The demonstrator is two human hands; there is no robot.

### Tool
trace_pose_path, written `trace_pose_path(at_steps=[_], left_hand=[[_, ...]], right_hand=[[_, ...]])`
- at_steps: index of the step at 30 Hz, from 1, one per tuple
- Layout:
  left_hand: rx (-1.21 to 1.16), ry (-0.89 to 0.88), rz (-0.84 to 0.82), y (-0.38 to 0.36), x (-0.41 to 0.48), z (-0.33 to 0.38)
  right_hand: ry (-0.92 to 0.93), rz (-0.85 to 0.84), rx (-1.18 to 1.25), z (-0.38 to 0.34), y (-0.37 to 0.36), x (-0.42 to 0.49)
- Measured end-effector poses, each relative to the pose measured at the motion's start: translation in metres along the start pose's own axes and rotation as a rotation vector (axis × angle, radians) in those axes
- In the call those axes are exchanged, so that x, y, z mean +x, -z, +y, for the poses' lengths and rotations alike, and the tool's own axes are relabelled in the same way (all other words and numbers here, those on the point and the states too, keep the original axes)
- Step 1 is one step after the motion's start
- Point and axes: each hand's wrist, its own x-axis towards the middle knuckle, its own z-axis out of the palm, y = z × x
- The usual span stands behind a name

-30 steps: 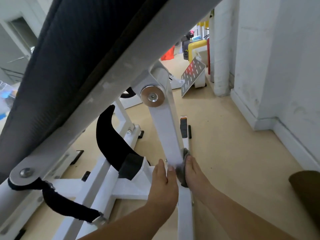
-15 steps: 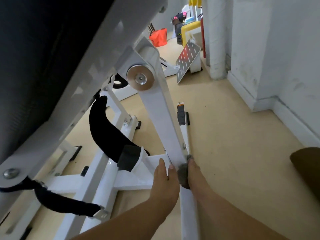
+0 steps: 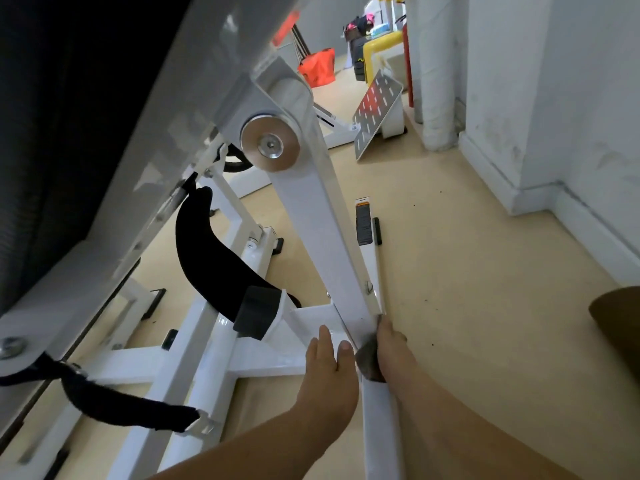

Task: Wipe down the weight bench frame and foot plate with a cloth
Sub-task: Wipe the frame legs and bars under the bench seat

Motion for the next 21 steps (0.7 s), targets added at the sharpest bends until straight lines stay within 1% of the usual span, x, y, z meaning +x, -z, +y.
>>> trace_pose_path(at_steps=[3,5,7,8,10,12,14,16,17,19,20,21], left_hand=[[0.052,-0.015,-0.004,0.005,-0.002,0.001],[0.087,-0.031,-0.038,0.006,-0.005,-0.001],[0.092,-0.014,-0.063,0.008,-0.007,-0.001],[0.065,-0.002,-0.049,0.008,-0.006,-0.004],[0.07,0.009,-0.035,0.009,-0.006,-0.005],[0.107,0.032,-0.044,0.01,-0.004,-0.006],[0.132,0.017,-0.082,0.008,-0.003,-0.008],[0.068,0.013,-0.103,0.007,-0.005,-0.005],[0.074,0.004,-0.112,0.005,-0.007,-0.004],[0.074,0.015,-0.14,0.004,-0.015,0.006],[0.025,0.03,-0.136,0.004,-0.019,0.013],[-0.073,0.058,-0.125,0.004,-0.021,0.02]], right_hand=[[0.001,-0.072,0.292,-0.034,-0.001,0.002],[-0.023,-0.11,0.344,-0.039,0.004,0.007],[-0.061,-0.135,0.236,-0.029,0.009,0.009],[-0.089,-0.117,0.168,-0.022,0.01,0.003],[-0.108,-0.042,0.087,-0.008,0.009,-0.004],[-0.173,0.034,0.096,-0.001,0.008,-0.011],[-0.178,-0.02,0.054,-0.004,0.014,-0.019],[-0.103,-0.059,-0.068,-0.012,0.027,-0.027],[-0.046,-0.048,-0.121,-0.017,0.034,-0.031],[0.043,-0.044,-0.136,-0.03,0.047,-0.046],[0.081,-0.07,-0.13,-0.034,0.051,-0.056],[0.11,-0.108,-0.121,-0.038,0.055,-0.067]])
